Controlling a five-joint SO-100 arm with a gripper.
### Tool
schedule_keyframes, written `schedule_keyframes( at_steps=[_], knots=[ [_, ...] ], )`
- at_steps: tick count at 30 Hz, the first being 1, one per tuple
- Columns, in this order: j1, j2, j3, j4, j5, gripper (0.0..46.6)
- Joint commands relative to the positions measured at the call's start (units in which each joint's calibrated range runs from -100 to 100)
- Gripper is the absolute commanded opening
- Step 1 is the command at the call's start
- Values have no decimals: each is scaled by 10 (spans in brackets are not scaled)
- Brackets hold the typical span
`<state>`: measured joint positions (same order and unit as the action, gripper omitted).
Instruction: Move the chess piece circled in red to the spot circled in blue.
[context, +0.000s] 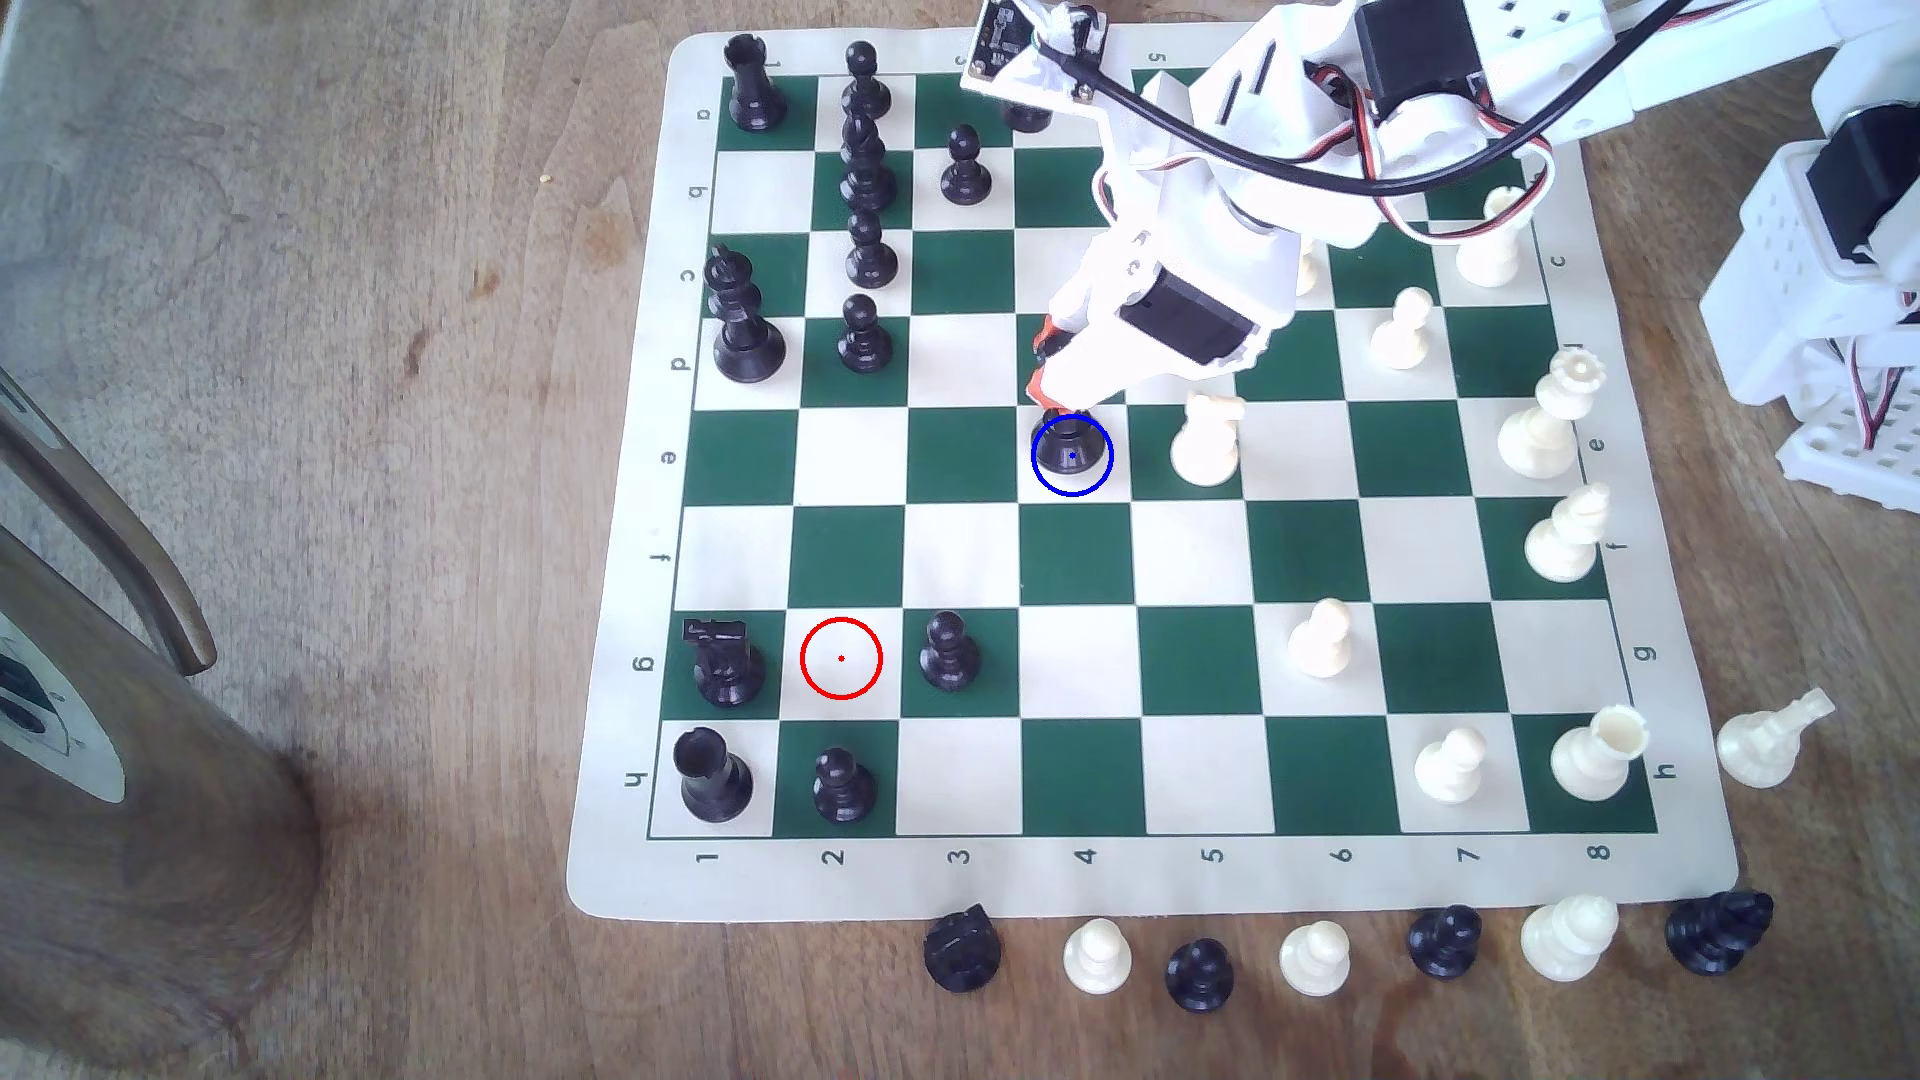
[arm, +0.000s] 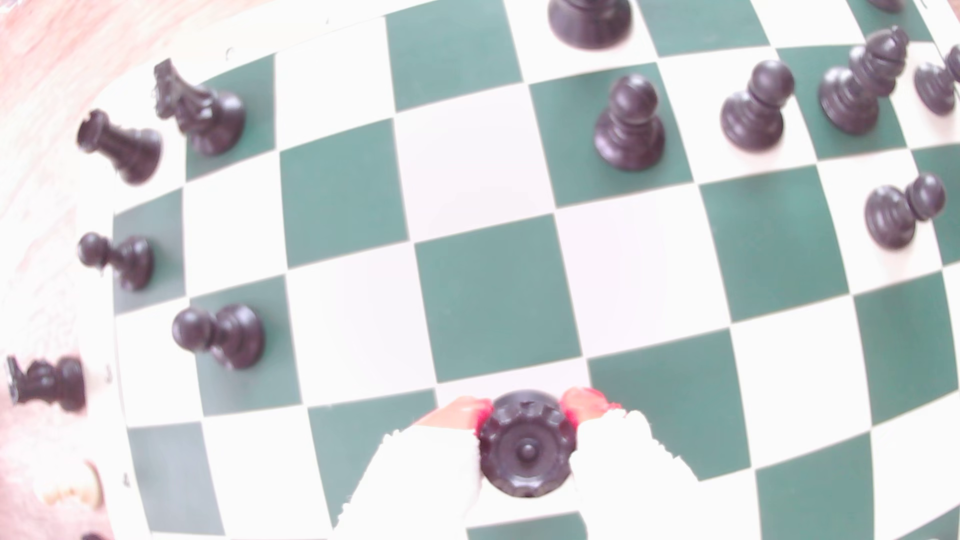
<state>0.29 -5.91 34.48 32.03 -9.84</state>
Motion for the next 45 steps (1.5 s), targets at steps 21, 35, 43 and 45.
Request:
schedule_keyframes(
  at_steps=[21, 35, 43, 45],
  knots=[
    [7, -1, -2, -27, -7, 168],
    [8, -53, -1, 32, -6, 209],
    [-13, -241, 85, 96, 2, 216],
    [-24, -297, 139, 101, 1, 216]
  ],
)
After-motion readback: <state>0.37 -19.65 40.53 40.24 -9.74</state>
